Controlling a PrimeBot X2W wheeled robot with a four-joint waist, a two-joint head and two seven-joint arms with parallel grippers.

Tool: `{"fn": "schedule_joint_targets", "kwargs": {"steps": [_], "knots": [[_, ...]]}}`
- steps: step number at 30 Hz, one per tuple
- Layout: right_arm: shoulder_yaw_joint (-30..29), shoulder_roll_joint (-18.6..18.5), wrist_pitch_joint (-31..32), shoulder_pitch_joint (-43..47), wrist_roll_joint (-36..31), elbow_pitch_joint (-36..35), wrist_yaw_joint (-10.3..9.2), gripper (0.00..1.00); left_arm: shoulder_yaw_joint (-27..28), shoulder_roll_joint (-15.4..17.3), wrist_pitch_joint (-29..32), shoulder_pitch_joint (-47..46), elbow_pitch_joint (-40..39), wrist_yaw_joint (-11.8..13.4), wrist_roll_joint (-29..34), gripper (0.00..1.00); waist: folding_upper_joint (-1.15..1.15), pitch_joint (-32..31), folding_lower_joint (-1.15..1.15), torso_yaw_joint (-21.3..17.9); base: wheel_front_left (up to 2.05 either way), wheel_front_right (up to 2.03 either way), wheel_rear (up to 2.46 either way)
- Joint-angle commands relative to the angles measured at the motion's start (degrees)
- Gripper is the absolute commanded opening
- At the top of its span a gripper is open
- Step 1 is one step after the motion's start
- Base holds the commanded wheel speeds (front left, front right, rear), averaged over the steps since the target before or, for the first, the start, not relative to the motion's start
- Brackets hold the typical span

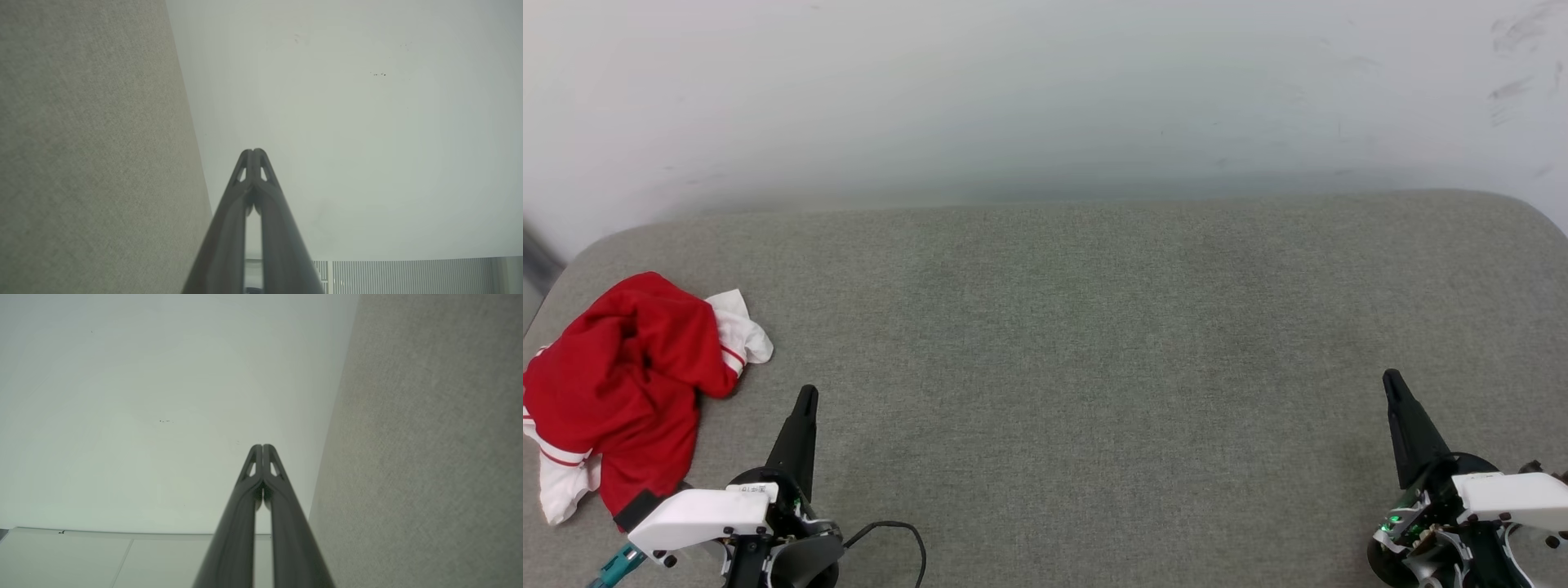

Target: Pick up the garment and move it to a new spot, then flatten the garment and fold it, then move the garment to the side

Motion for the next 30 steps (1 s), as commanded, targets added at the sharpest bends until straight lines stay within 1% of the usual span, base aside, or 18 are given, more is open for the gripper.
{"fn": "schedule_joint_targets", "kwargs": {"steps": [1,11,12,13,21,30], "knots": [[0.0,0.2,0.0,-0.7,-0.3,0.1,-0.02,0.00,0.2,-0.1,0.1,-0.4,0.0,-0.2,0.1,0.00,0.00,0.0,0.00,0.0,0.00,0.00,0.00],[0.0,0.2,0.0,-0.7,-0.3,0.1,-0.02,0.00,0.2,-0.1,0.1,-0.4,0.0,-0.2,0.1,0.00,0.00,0.0,0.00,0.0,0.00,0.00,0.00],[0.0,0.0,0.0,0.0,0.0,0.0,0.00,1.00,0.0,0.0,0.0,0.0,0.0,0.0,0.0,1.00,0.00,0.0,0.00,0.0,0.00,0.00,0.00],[0.1,0.0,0.0,1.1,0.0,1.2,-0.01,1.00,-0.2,-0.1,-0.1,1.0,1.2,0.1,0.0,1.00,0.00,0.0,0.00,0.0,0.00,0.00,0.00],[1.4,0.0,-2.4,2.5,-1.6,-0.1,-0.01,1.00,-1.2,-0.1,-2.4,2.4,-0.6,0.0,1.8,1.00,0.00,-0.1,0.00,-0.1,0.00,0.00,0.00],[1.6,0.1,-4.9,3.4,-5.9,-0.6,-0.01,1.00,-1.5,-0.1,-4.9,4.0,-2.3,0.0,5.8,1.00,0.00,-0.3,0.00,-0.3,0.00,0.00,0.00]]}}
